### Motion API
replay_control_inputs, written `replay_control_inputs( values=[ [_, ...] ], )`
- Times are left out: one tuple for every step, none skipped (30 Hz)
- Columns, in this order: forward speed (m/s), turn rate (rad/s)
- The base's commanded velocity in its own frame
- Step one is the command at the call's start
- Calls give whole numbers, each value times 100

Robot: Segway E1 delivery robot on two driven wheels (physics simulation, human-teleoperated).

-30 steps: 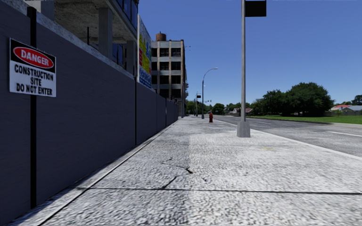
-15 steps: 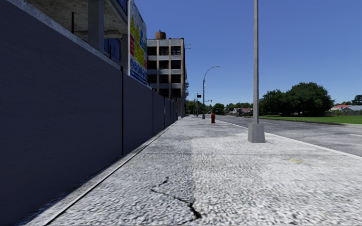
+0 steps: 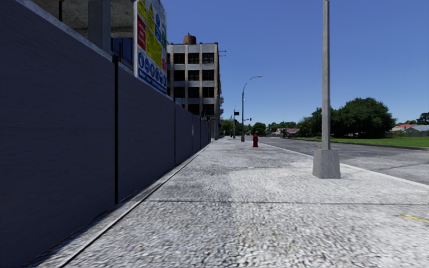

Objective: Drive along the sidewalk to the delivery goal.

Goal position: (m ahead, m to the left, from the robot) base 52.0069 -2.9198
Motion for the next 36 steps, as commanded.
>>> replay_control_inputs(
  values=[
    [200,0],
    [200,0],
    [200,0],
    [200,0],
    [200,0],
    [200,0],
    [200,0],
    [200,0],
    [200,0],
    [200,0],
    [200,0],
    [200,0],
    [200,0],
    [200,0],
    [200,-20],
    [200,-20],
    [200,-34],
    [200,-37],
    [200,0],
    [200,0],
    [200,0],
    [200,0],
    [200,0],
    [200,0],
    [200,0],
    [200,0],
    [200,0],
    [200,0],
    [200,0],
    [200,0],
    [200,0],
    [200,0],
    [200,0],
    [200,-1],
    [200,-45],
    [200,-45]
  ],
)
